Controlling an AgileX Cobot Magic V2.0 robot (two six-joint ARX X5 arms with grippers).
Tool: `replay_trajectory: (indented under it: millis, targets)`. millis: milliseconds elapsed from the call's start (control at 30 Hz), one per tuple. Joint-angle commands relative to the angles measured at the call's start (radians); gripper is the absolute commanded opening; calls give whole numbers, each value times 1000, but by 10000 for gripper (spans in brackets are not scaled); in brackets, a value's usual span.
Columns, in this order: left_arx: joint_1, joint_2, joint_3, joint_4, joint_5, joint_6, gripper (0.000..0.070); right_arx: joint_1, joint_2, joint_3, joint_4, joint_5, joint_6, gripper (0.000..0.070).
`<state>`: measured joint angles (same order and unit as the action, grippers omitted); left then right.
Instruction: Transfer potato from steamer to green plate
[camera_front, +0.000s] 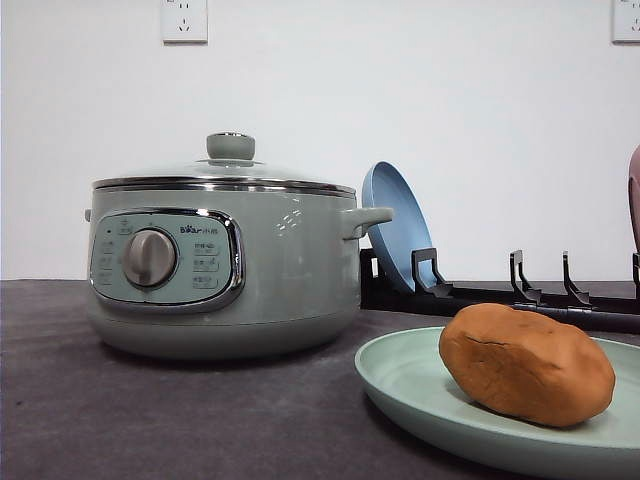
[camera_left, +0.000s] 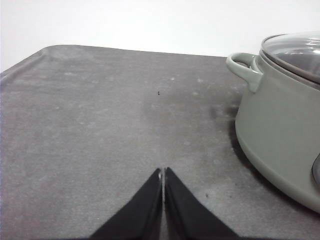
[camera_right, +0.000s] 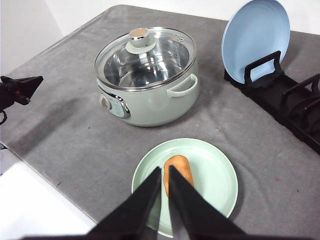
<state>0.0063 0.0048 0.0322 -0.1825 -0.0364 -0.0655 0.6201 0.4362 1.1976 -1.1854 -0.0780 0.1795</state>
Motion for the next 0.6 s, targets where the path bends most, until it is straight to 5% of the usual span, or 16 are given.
replay_trajectory:
  millis: [0,567]
  targets:
    - [0,-2,-21,-5,-10,-2,0,6,6,13,11,0,-8,13]
    - [0,-2,-21,-5,-10,-2,0,6,6,13,11,0,-8,13]
